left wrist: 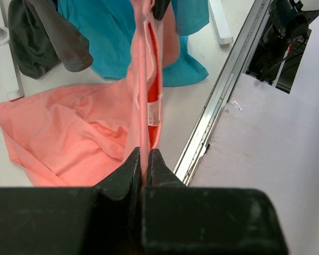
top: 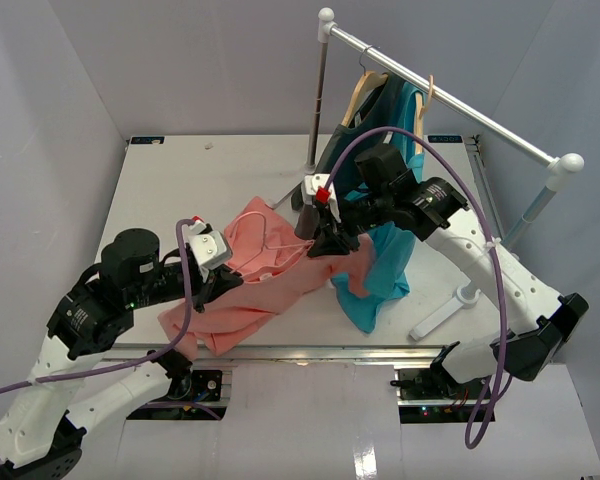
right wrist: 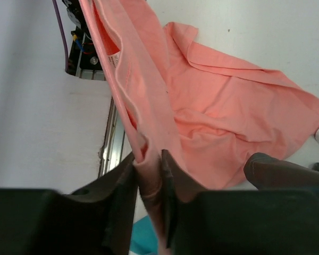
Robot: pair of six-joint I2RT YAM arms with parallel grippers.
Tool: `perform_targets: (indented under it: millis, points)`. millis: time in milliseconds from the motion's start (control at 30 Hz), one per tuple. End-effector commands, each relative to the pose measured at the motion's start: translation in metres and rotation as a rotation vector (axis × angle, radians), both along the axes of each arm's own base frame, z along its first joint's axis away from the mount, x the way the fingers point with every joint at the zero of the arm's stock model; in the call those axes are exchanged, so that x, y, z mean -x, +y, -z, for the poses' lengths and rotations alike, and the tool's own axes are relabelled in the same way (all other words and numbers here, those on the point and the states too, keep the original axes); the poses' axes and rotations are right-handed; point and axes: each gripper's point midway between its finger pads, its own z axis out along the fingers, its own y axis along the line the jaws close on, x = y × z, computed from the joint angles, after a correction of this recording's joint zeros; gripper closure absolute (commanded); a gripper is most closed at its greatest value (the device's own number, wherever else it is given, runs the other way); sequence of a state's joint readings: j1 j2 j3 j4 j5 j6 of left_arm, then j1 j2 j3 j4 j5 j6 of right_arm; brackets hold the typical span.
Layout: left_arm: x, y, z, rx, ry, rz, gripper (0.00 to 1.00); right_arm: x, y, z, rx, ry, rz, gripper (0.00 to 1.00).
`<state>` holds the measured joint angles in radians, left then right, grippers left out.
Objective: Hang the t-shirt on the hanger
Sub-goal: Place the T-shirt on the hanger, then place the hanger at the clothesline.
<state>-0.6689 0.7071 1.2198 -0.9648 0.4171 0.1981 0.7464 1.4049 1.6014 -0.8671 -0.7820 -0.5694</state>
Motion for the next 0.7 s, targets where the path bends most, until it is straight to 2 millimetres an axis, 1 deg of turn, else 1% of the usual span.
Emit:
perform_targets:
  millis: [0, 33, 100, 167, 200, 233, 300, 333, 367, 400, 467, 500, 600, 667]
  points:
    - [-0.007, -0.003, -0.013, 0.026, -0.058, -0.003, 1.00, 0.010, 0.000, -0.006, -0.040, 0.018, -0.037, 0.88]
    - [-0.007, -0.003, -0.014, 0.029, -0.058, -0.005, 1.00, 0.011, 0.000, -0.005, -0.044, 0.021, -0.038, 0.92]
    - [-0.010, -0.004, -0.017, 0.037, -0.068, -0.013, 1.00, 0.011, 0.001, -0.005, -0.058, 0.025, -0.031, 0.92]
    - [-0.019, 0.000, -0.019, 0.046, -0.074, -0.072, 1.00, 0.011, 0.001, -0.006, -0.070, 0.029, -0.017, 0.92]
    - [-0.023, 0.001, -0.023, 0.057, -0.083, -0.099, 0.84, 0.011, 0.000, -0.005, -0.070, 0.031, 0.001, 0.92]
    - [-0.028, 0.002, -0.026, 0.068, -0.090, -0.131, 0.63, 0.009, -0.001, -0.007, -0.073, 0.035, 0.030, 0.92]
    - [-0.039, 0.007, -0.033, 0.088, -0.100, -0.205, 0.17, 0.006, -0.003, -0.013, -0.091, 0.047, 0.098, 0.92]
    - [-0.043, 0.008, -0.038, 0.101, -0.108, -0.229, 0.06, 0.006, -0.004, -0.011, -0.089, 0.060, 0.122, 0.92]
    - [-0.047, 0.008, -0.043, 0.113, -0.119, -0.246, 0.03, 0.005, -0.005, -0.011, -0.092, 0.068, 0.144, 0.92]
    - [-0.054, 0.012, -0.049, 0.135, -0.117, -0.300, 0.02, 0.004, -0.007, -0.017, -0.111, 0.070, 0.188, 0.92]
    - [-0.060, 0.017, -0.065, 0.178, -0.131, -0.361, 0.02, 0.001, -0.011, -0.008, -0.103, 0.088, 0.263, 0.92]
    - [-0.064, 0.018, -0.070, 0.194, -0.130, -0.386, 0.02, -0.004, -0.014, -0.006, -0.100, 0.092, 0.318, 0.92]
    - [-0.074, 0.017, -0.076, 0.223, -0.101, -0.443, 0.02, -0.021, -0.025, -0.002, -0.086, 0.106, 0.499, 0.92]
    - [-0.079, 0.013, -0.075, 0.234, -0.066, -0.461, 0.02, -0.021, -0.025, 0.000, -0.085, 0.153, 0.556, 0.92]
